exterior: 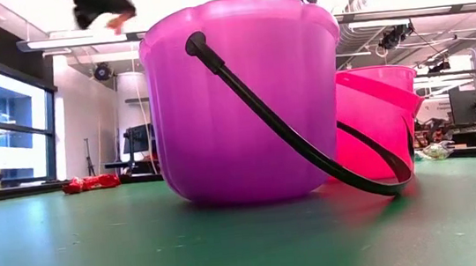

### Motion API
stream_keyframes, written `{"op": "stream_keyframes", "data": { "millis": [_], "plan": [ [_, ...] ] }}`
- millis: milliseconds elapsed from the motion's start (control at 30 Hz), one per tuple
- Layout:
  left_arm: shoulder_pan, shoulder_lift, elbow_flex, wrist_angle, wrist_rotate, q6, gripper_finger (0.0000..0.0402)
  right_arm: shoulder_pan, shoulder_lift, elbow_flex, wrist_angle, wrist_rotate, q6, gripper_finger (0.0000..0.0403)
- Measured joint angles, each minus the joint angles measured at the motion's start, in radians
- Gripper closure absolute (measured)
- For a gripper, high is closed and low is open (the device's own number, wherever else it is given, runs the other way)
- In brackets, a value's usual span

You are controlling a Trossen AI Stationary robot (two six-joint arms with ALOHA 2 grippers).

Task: Sort candy by brand, put in halloween buckets
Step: Put the orange gummy into the orange bucket

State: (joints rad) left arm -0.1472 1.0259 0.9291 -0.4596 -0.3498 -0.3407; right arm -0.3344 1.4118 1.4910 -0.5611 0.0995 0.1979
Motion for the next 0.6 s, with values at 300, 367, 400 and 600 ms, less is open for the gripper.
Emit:
{"op": "stream_keyframes", "data": {
  "millis": [300, 367, 400, 600],
  "plan": [
    [0.248, 0.317, -0.001, 0.462, 0.172, 0.136, 0.0379, 0.001, 0.002, 0.0, -0.031, 0.068, 0.011, 0.01],
    [0.272, 0.382, -0.001, 0.534, 0.203, 0.118, 0.036, 0.001, 0.002, 0.0, -0.036, 0.086, 0.011, 0.01],
    [0.281, 0.408, -0.001, 0.55, 0.226, 0.101, 0.0347, 0.001, 0.001, 0.0, -0.04, 0.092, 0.011, 0.01],
    [0.299, 0.474, 0.043, 0.498, 0.345, 0.072, 0.0257, -0.001, 0.0, 0.0, -0.15, 0.128, 0.046, 0.01]
  ]
}}
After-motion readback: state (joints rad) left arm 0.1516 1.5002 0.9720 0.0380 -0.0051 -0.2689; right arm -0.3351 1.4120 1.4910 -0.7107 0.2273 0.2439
